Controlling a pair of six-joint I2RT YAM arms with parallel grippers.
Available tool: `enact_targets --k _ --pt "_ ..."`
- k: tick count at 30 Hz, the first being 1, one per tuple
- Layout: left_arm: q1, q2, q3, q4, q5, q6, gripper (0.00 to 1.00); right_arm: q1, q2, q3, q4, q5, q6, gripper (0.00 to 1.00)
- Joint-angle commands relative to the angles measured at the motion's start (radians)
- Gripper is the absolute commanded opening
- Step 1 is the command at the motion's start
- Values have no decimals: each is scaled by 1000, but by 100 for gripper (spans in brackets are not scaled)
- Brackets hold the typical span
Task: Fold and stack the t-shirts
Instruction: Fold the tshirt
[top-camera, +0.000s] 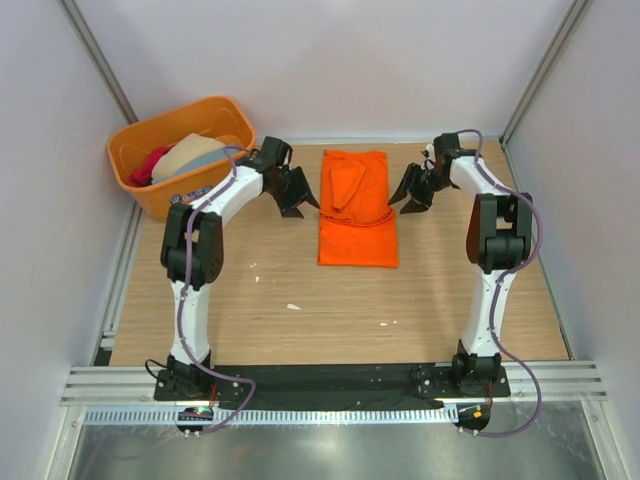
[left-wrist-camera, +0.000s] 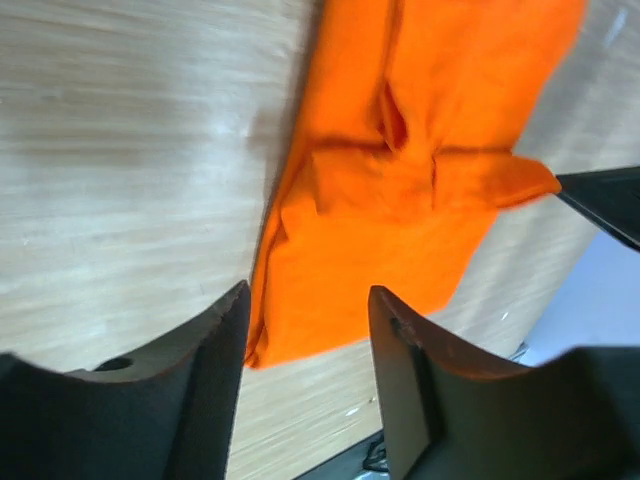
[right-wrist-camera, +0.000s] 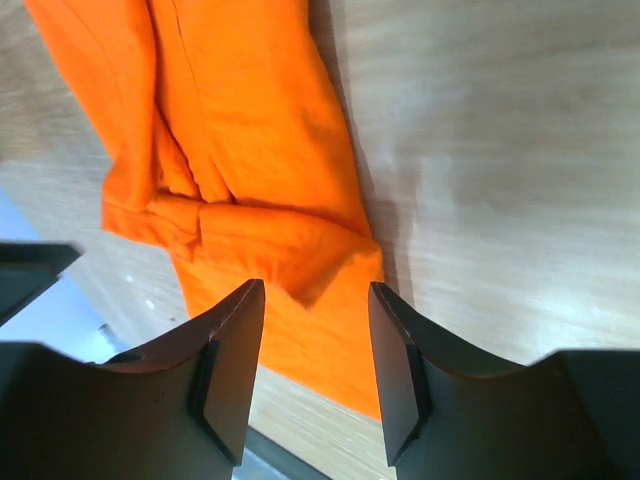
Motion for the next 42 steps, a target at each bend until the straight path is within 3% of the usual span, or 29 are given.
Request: enact_targets --k 1,4,6,8,10,16,23,29,35,38,42 --pt "-33 -150 -78 73 -15 76 51 58 -172 -102 34 90 -45 52" --pt "-94 -161 -155 174 41 69 39 132 -268 -232 119 167 -34 49" --pt "-134 -121 -146 189 75 49 32 162 -289 -289 133 217 -14 41" --pt "-165 -92 -132 193 81 44 30 208 -300 -323 165 257 10 29" --pt "-176 -58 -113 196 80 36 29 238 -305 -357 187 326 32 28" --pt "-182 -18 -127 213 75 4 28 304 -245 -340 248 412 27 31" --pt "-184 -17 -205 211 74 -5 27 302 -116 -210 236 434 -5 33" --pt "-185 -44 -219 202 57 13 27 301 -3 71 152 519 -25 38" --pt "-177 -64 -124 131 28 42 33 285 139 458 -15 547 -22 45" --pt "-167 -18 -29 111 37 70 38 284 78 409 -21 460 -10 47" --pt "-156 74 80 108 83 81 36 267 -74 181 22 417 0 50"
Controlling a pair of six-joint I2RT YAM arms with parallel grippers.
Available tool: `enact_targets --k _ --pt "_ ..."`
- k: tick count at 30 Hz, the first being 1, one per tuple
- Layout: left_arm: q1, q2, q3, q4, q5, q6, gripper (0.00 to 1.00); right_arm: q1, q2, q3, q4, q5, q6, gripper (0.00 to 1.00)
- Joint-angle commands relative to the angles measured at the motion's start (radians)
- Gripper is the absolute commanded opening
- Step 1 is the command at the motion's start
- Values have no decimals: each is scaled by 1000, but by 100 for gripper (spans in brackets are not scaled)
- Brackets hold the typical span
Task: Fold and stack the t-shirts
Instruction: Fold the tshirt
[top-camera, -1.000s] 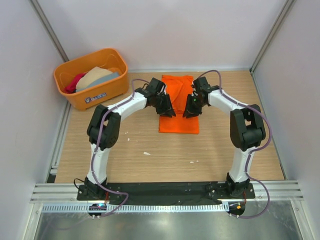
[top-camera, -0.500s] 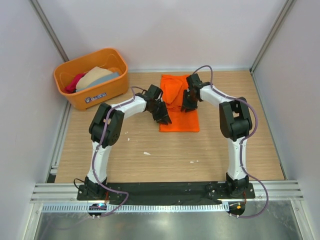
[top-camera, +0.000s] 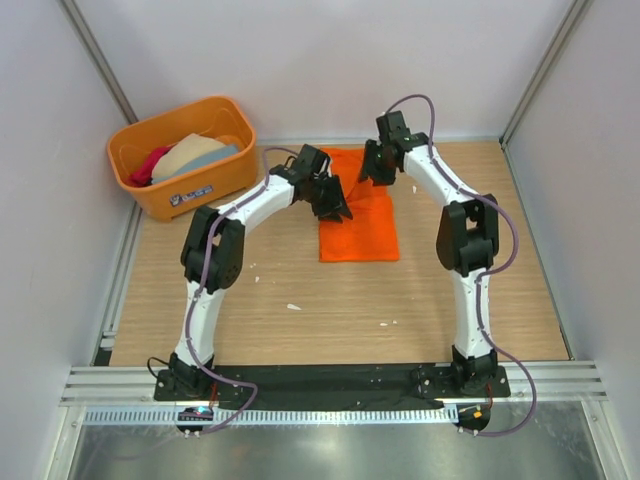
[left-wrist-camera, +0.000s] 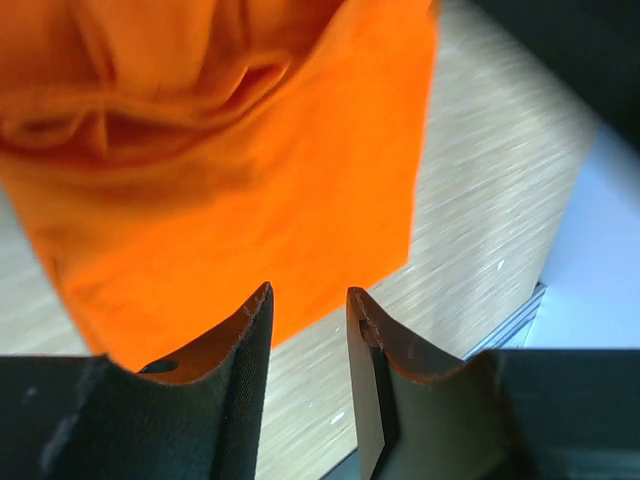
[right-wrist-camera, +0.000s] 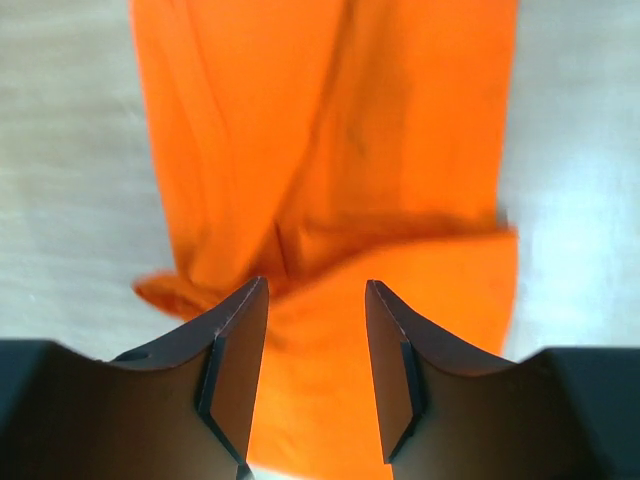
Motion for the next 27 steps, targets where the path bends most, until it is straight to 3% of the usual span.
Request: enact_targets --k 1,5,9,12,18,27 --pt "15 70 91 -3 41 38 36 -20 -148 -143 -17 -65 5 50" --pt "28 147 149 29 51 44 35 -55 -266 -306 45 -163 23 48" --pt "48 200 206 42 53 44 34 -76 -317 -498 136 -286 59 25" --pt "63 231 243 57 56 34 33 -76 -336 -625 214 -375 103 15" --pt "84 279 280 140 119 -29 33 -76 -348 -771 333 -455 139 11" --pt "94 322 289 232 148 -112 34 -79 -330 -809 345 -493 119 11"
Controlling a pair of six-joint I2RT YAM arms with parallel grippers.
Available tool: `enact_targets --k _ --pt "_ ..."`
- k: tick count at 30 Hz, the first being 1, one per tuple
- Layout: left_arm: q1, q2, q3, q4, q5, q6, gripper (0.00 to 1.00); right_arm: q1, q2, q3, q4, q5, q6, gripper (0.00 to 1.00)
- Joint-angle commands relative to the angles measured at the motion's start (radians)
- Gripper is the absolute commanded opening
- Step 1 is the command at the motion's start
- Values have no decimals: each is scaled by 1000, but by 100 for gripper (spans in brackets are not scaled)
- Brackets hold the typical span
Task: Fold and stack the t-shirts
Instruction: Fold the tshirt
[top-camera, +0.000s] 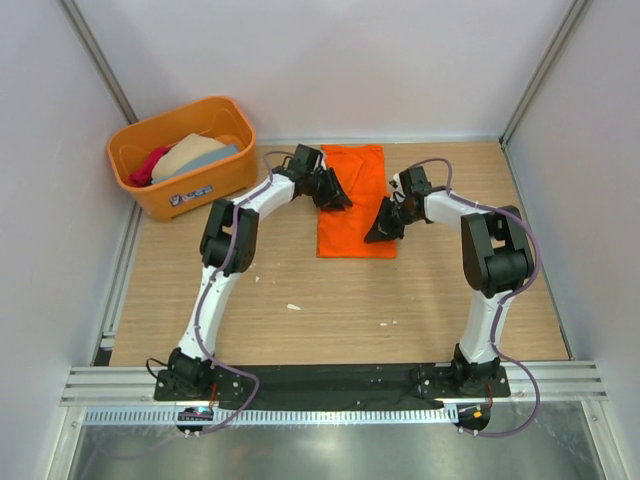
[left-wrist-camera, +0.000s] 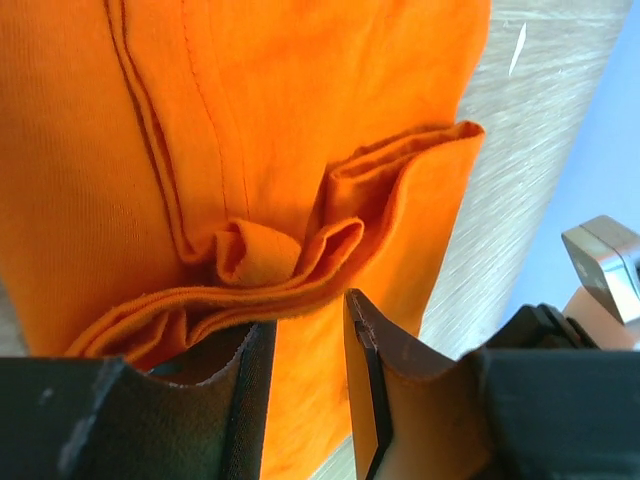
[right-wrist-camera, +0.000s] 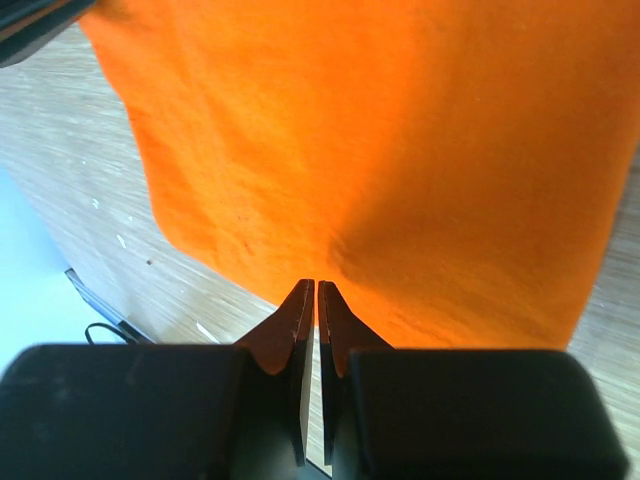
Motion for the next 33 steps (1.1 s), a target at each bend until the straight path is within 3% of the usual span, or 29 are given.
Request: enact_targets --k 1,9,18,23,33 --pt "13 36 38 94 47 -54 34 -2 -28 -15 50 -42 3 11" --pt "40 111 37 203 80 -191 33 -28 -24 -90 65 -49 -19 11" --pt "37 -39 -48 253 53 -183 35 -64 -11 -58 63 -66 -20 11" --pt "35 -62 -109 382 53 -231 34 -62 -11 -49 70 -74 -5 11" --pt "37 57 -15 476 67 -303 34 -81 1 -80 88 -68 4 11"
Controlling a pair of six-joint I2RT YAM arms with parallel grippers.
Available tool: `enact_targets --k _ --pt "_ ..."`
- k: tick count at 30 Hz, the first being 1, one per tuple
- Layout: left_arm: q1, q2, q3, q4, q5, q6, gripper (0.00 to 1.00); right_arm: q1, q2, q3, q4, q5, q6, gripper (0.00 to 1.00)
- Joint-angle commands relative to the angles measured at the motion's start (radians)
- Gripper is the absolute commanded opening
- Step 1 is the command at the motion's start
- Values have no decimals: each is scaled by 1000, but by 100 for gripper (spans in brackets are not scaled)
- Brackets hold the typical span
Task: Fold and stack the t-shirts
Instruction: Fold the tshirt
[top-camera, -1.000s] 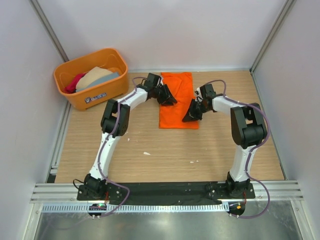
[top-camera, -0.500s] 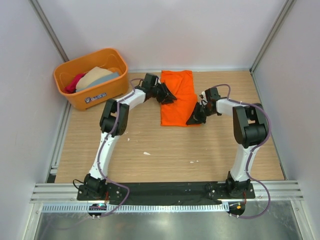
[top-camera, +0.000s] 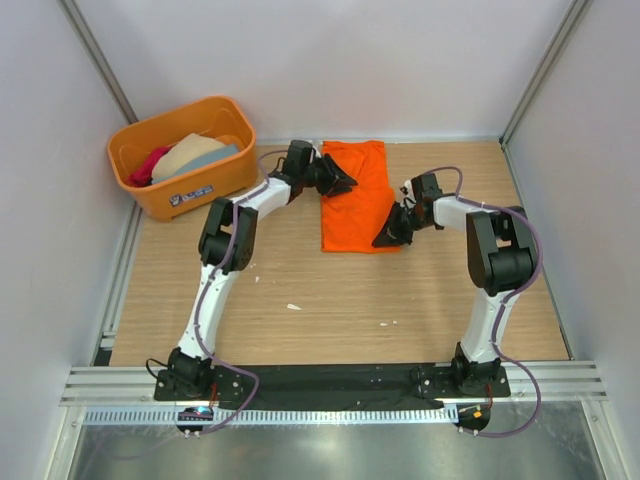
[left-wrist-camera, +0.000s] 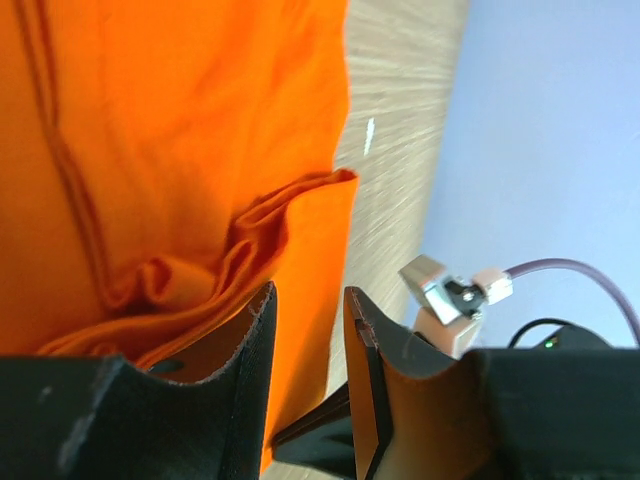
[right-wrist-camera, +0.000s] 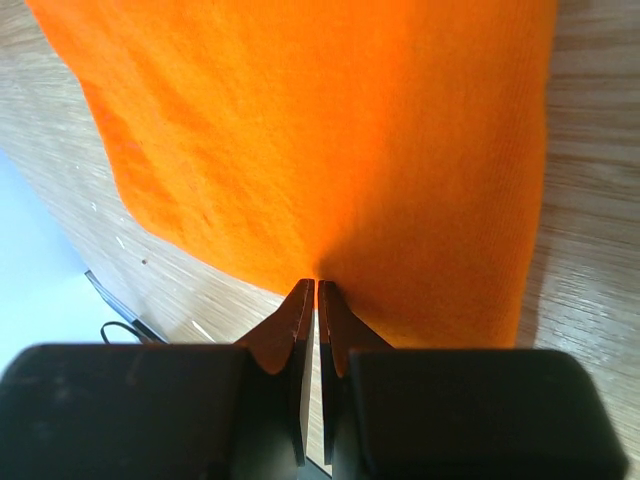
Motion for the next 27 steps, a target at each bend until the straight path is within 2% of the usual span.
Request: enact_targets --k 1,12,18,21,23,27 --pt "9 42 63 93 6 -39 34 -15 -2 1 19 -5 2 11" --pt "41 129 75 79 -21 -27 33 -48 -6 -21 2 9 -12 11" --pt "49 162 167 18 -17 -1 33 -48 -19 -50 -18 15 -29 11" --pt "49 134 197 -46 -15 31 40 -51 -25 -64 -24 24 -38 11" --pt "49 105 204 -91 -23 80 48 -52 -22 -64 -29 26 -46 11" --pt "49 -53 209 -252 -82 211 61 -51 -20 -53 -52 21 -61 16"
